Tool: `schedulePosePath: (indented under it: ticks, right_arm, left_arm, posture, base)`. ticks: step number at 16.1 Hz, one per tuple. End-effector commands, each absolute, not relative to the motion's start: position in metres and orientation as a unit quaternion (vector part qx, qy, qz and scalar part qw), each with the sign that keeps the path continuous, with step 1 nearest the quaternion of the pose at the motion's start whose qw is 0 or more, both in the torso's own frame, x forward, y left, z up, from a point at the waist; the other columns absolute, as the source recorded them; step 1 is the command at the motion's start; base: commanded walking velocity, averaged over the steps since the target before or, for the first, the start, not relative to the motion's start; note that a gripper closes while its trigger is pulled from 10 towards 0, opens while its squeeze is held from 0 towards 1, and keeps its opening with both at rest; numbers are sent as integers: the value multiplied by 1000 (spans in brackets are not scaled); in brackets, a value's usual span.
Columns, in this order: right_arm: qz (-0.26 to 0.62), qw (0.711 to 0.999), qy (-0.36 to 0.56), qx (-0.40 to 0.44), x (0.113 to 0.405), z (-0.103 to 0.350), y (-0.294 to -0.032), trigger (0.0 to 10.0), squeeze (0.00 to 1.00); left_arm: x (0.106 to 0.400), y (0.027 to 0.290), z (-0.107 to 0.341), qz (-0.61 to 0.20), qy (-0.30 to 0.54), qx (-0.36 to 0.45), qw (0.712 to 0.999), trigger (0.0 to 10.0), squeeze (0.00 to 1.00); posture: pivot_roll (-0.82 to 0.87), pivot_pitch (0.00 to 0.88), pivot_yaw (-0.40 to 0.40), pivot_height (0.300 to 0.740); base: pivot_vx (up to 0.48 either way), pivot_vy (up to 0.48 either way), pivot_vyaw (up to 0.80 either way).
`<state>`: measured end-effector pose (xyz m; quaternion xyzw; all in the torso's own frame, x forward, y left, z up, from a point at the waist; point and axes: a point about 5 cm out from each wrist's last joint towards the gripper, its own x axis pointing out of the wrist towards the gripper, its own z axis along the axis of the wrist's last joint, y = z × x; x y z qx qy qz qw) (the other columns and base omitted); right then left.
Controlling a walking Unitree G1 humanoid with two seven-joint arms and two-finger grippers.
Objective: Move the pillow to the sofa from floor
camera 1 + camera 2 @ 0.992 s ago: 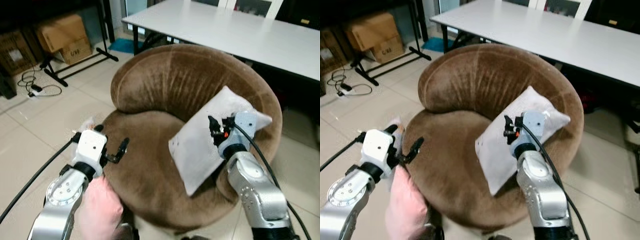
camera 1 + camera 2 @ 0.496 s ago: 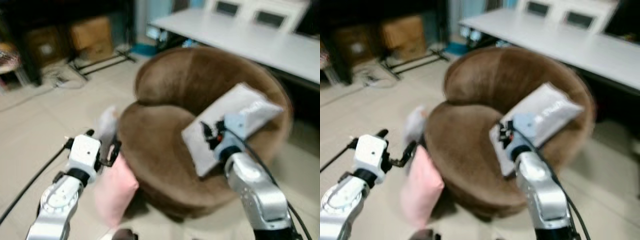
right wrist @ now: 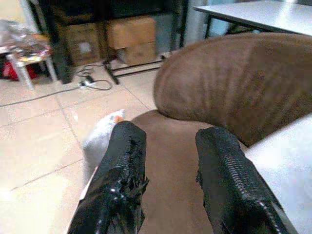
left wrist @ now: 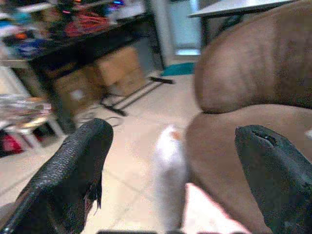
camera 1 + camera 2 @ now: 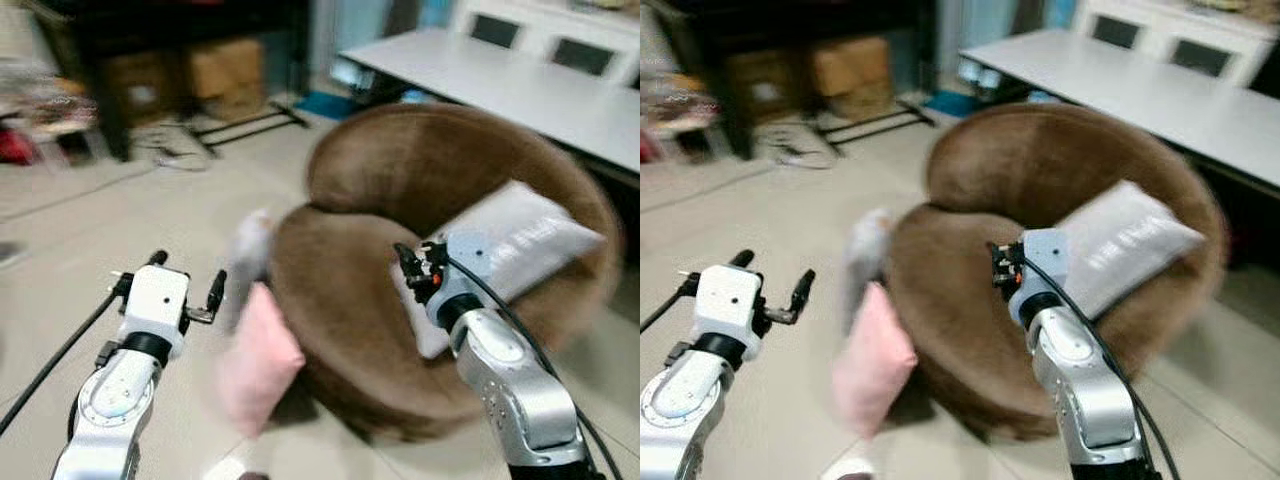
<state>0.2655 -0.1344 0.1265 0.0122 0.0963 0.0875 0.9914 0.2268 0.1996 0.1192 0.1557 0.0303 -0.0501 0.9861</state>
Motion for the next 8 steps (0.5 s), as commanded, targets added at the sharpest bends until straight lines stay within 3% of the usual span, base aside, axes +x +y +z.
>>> schedulePosePath:
  ticks: [1,8]
  right_arm:
    - [78,993,90,5,266,129,-141,10000,0]
    - [92,992,88,5,267,130,-139,10000,0]
  left_arm:
    - [226,198,118,-50,30,162,985,10000,0]
    - [227,195,118,-45,24,162,985,10000,0]
  posture:
    - [32,0,-40,740]
    - [35,0,-48,740]
  base:
    - [0,0,800]
    - [0,0,800]
